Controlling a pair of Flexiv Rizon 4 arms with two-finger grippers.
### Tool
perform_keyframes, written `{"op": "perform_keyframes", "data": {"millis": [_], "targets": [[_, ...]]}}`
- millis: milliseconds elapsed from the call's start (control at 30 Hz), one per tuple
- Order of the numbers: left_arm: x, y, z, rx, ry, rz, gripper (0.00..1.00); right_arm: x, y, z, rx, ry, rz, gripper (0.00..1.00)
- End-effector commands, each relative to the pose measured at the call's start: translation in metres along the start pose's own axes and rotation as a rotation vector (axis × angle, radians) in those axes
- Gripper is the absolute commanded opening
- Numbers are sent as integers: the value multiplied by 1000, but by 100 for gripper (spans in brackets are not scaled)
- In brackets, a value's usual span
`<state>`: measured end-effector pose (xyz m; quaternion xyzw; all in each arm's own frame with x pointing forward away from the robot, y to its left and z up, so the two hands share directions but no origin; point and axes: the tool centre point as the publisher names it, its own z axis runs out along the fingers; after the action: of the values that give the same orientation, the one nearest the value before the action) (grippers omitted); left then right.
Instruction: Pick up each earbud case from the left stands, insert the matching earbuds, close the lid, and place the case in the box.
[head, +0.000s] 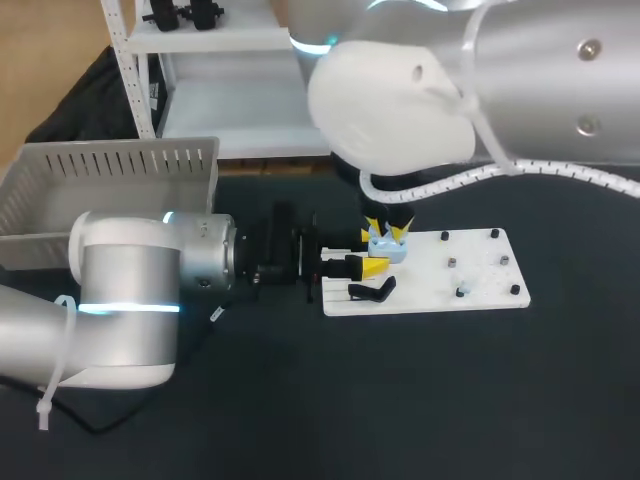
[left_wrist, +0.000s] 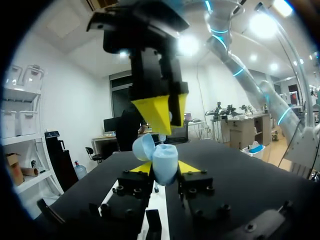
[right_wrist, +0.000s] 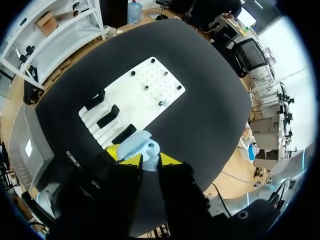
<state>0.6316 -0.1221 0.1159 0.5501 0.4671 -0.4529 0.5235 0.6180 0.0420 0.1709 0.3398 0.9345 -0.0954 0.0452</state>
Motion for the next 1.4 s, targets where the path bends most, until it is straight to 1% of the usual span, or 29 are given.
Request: {"op": "perform_keyframes", "data": {"millis": [33,467,833,1033,1400], "targets": [[0,0,0,-1,-1,1,0,0,-6,6,-18,-4,4,0],[0,0,0,-1,-1,1,0,-2,-2,12,-15,3,-3,0],[0,0,0,-1,-1,1,0,-2,-5,8,-19,14,1,0],[0,0,0,-1,-1,1,0,-2,-5,14,-14,21,3,0],[0,0,0,-1,-1,1,0,-1,-1,16,-5,7,-7,0]]}}
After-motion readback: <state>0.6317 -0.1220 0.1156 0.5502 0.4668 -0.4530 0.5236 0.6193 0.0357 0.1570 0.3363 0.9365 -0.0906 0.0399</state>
